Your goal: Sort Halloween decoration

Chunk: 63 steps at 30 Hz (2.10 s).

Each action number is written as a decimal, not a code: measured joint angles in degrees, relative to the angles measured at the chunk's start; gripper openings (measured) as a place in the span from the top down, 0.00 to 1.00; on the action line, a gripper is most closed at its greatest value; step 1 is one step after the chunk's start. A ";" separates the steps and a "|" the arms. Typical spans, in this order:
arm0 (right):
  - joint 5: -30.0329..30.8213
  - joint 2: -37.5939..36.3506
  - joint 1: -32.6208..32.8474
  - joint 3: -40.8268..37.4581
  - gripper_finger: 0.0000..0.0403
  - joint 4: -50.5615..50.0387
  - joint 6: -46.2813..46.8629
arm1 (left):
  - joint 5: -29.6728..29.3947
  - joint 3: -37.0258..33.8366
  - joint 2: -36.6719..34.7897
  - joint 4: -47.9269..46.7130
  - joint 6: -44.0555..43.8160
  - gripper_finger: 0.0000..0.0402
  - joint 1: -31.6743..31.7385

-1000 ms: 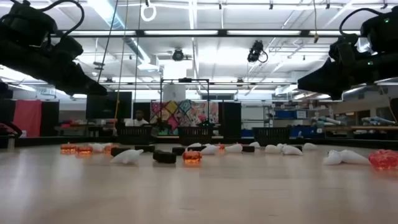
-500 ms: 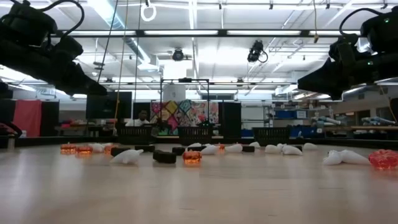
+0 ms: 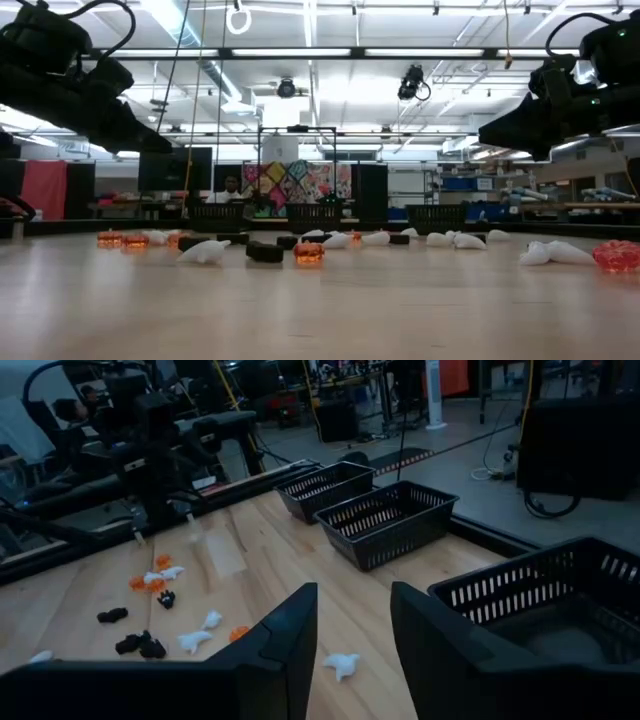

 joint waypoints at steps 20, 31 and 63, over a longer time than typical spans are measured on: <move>0.00 -0.02 0.00 -0.02 0.67 0.00 0.00 | 0.00 -0.01 0.01 0.00 0.00 0.71 0.01; -0.02 0.00 0.00 0.00 0.67 0.00 0.00 | 0.00 0.00 -0.01 0.00 0.00 0.71 0.01; 2.64 -0.02 0.01 -0.02 0.67 20.53 16.48 | 0.04 -0.08 0.00 22.40 -15.16 0.71 -0.01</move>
